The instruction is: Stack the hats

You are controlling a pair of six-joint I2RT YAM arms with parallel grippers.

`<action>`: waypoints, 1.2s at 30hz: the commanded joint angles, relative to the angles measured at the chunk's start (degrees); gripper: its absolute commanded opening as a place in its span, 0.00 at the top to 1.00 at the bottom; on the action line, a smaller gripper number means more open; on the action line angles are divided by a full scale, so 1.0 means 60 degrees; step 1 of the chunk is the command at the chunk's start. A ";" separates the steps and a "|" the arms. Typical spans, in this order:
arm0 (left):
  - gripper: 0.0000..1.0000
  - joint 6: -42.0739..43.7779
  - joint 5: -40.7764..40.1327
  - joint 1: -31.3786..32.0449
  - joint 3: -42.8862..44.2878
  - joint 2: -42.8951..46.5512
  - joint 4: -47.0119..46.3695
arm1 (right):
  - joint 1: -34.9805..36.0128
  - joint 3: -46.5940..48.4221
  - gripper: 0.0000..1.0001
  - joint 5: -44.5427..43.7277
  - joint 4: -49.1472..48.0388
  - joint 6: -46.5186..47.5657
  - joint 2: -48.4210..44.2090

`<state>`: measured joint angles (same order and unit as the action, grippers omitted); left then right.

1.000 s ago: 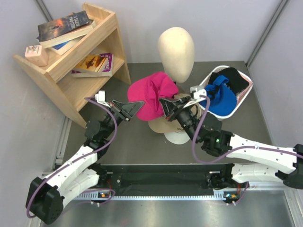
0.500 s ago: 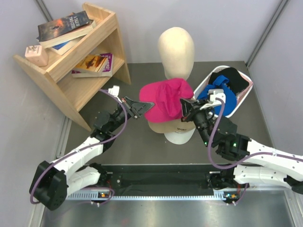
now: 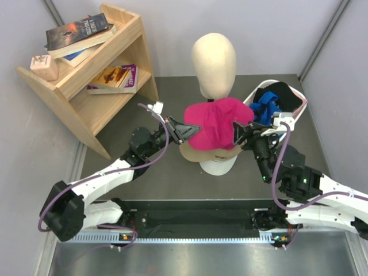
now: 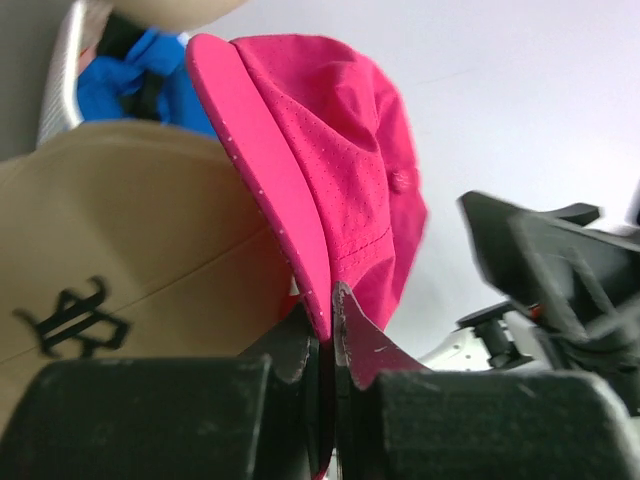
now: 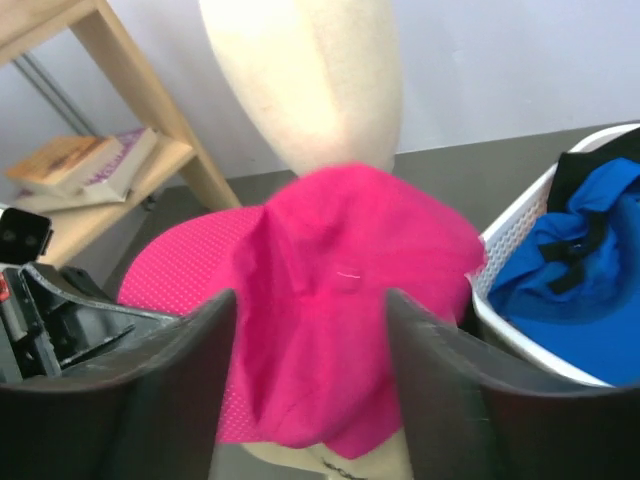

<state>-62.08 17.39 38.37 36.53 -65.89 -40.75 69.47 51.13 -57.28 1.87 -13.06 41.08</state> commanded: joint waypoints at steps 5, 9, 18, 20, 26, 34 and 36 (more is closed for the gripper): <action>1.00 0.0445 -0.0450 0.0080 -0.0228 -0.0269 0.0141 | 0.0140 0.0413 0.09 -0.0576 0.0742 -0.0313 -0.0255; 1.00 0.0504 -0.1080 0.0065 -0.0683 0.0505 0.0375 | 0.0155 0.0428 0.09 -0.0605 0.0816 -0.0343 -0.0211; 1.00 0.0504 -0.1945 0.0050 -0.1386 0.0786 0.0713 | 0.0126 0.0457 0.07 -0.0517 0.0801 -0.0387 0.0227; 1.00 0.0431 -0.2062 0.0050 -0.1547 0.0786 0.0684 | 0.0140 0.0486 0.05 -0.0503 0.0831 -0.0387 0.0476; 1.00 0.0284 -0.2400 -0.0052 -0.2075 0.0655 0.0363 | -0.0079 0.0793 0.02 -0.0459 0.1167 -0.0533 0.1339; 1.00 0.0152 -0.2004 -0.0155 -0.2397 0.0331 -0.0239 | -0.3048 0.0122 0.05 0.3317 0.0876 -0.1221 0.1504; 0.81 0.0283 -0.2033 -0.0169 -0.2398 0.0478 -0.0021 | -0.3447 -0.0157 0.06 0.3992 0.0831 -0.1397 0.1138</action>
<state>-62.26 6.98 38.28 23.16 -63.53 -40.12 53.67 52.34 -45.17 8.99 -18.50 51.40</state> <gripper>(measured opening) 0.066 0.953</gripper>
